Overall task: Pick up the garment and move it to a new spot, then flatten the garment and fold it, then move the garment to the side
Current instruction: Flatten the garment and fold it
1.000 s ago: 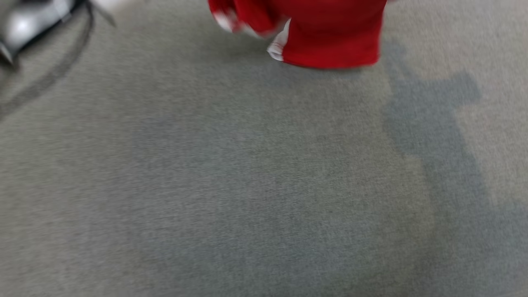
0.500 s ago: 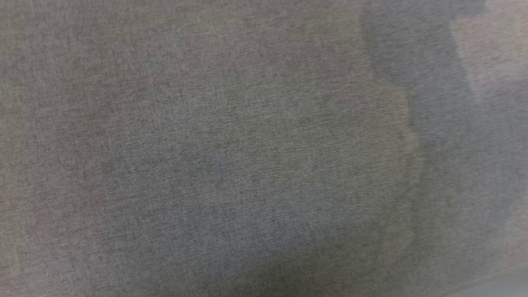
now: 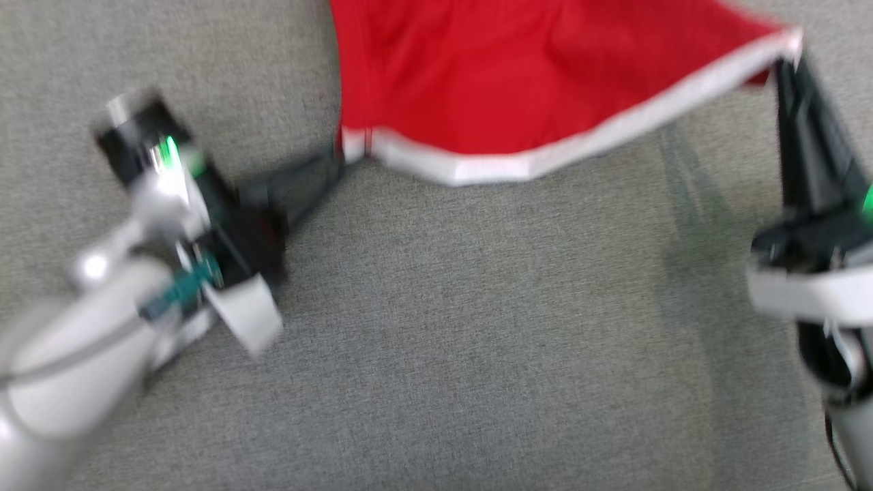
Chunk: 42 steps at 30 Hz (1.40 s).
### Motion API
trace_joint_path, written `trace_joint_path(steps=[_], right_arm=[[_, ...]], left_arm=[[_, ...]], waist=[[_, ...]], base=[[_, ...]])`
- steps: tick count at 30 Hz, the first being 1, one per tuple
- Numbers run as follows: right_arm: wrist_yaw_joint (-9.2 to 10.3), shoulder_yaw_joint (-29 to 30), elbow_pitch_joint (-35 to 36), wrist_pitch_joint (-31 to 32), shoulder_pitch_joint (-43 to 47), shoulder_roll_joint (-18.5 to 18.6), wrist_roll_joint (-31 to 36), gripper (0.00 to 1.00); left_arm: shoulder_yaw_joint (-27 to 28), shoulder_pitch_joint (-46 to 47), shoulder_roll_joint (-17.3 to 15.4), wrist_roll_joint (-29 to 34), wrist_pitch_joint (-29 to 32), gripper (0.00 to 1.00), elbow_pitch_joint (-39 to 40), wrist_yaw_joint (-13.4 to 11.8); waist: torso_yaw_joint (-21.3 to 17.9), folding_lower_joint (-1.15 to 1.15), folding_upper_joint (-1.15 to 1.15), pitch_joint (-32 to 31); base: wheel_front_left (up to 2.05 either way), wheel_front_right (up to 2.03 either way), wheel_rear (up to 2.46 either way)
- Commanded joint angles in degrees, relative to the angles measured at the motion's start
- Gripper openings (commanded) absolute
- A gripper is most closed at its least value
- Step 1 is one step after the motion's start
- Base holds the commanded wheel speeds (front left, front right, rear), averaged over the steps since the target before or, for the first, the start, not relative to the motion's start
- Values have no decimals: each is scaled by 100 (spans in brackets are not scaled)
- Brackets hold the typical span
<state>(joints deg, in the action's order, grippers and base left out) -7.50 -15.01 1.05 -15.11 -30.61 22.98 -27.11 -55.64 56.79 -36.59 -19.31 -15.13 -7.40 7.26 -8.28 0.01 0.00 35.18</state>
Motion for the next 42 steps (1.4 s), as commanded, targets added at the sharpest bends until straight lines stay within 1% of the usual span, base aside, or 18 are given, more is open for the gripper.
trace_joint_path(steps=[1, 2, 3, 6, 9, 12, 16, 17, 20, 22, 26, 30, 33, 35, 37, 39, 42], right_arm=[[2, 9, 96, -6, 639, 101, -92, 0], [2, -15, 119, -6, 949, 147, -134, 0], [2, -15, 119, -6, 949, 147, -134, 0], [2, 32, 257, 57, 1729, 356, -295, 0], [2, 157, 544, 337, 2435, 552, -461, 0], [3, 356, 917, 758, 3086, 727, -657, 0], [3, 459, 1510, 1450, 3762, 960, -799, 0], [3, 581, 1793, 1737, 4047, 1030, -844, 0], [2, 918, 2203, 2042, 4338, 981, -814, 0], [2, 1177, 2395, 2194, 4415, 893, -715, 0], [2, 1520, 2420, 2475, 4173, 793, -531, 0], [2, 1602, 2095, 2811, 3611, 971, -430, 0], [3, 1599, 1774, 3047, 3053, 1241, -392, 0], [2, 1537, 1548, 3186, 2671, 1446, -363, 0], [2, 1451, 1366, 3307, 2254, 1611, -473, 0], [2, 1319, 1222, 3430, 1834, 1817, -595, 0], [2, 1062, 991, 3536, 1133, 2042, -786, 0]], left_arm=[[-120, -762, -127, 63, 1, 0, 81, 20], [-190, -1100, -195, 100, 0, 0, 80, 22], [-190, -1100, -195, 100, 0, 0, 80, 22], [-423, -1993, -284, 104, 9, 0, -44, 28], [-509, -2632, -336, 39, 22, 0, -89, 26], [-474, -3015, -395, -13, 19, 0, 11, -63], [-364, -3383, -578, -326, 0, 0, 412, -110], [-356, -3484, -718, -417, 70, 0, 680, -125], [-311, -3565, -801, -644, 163, 0, 1114, -117], [-189, -3559, -797, -927, 197, 0, 1398, -120], [8, -3333, -666, -1440, 279, 0, 1661, -81], [120, -3027, -411, -1983, 391, 0, 1572, -33], [123, -2657, -176, -2415, 517, 0, 1462, 14], [42, -2364, -55, -2614, 590, 0, 1352, 24], [-98, -2063, 72, -2965, 654, 0, 1284, 31], [-227, -1746, 173, -3450, 750, 0, 1243, 27], [-316, -1400, 282, -4421, 910, 0, 1151, 28]], waist=[[21, -1, 0, -353], [26, -1, 0, -456], [26, -1, 0, -456], [48, -1, 0, -797], [86, -1, 0, -1180], [124, -1, 0, -1536], [127, -1, 0, -1803], [178, -1, 0, -1864], [269, -1, 0, -1886], [336, -1, 0, -1859], [514, -1, 0, -1725], [682, -1, 0, -1543], [840, -1, 0, -1324], [962, -1, 0, -1171], [1074, -1, 0, -986], [1180, -1, 0, -811], [1295, -1, 0, -617]], base=[[0, 0, 0], [0, 0, 0], [0, 0, 0], [0, 0, 0], [0, 0, 0], [0, 0, 0], [0, 0, 0], [0, 0, 0], [0, 0, 0], [0, 0, 0], [0, 0, 0], [0, 0, 0], [0, 0, 0], [0, 0, 0], [0, 0, 0], [0, 0, 0], [0, 0, 0]])
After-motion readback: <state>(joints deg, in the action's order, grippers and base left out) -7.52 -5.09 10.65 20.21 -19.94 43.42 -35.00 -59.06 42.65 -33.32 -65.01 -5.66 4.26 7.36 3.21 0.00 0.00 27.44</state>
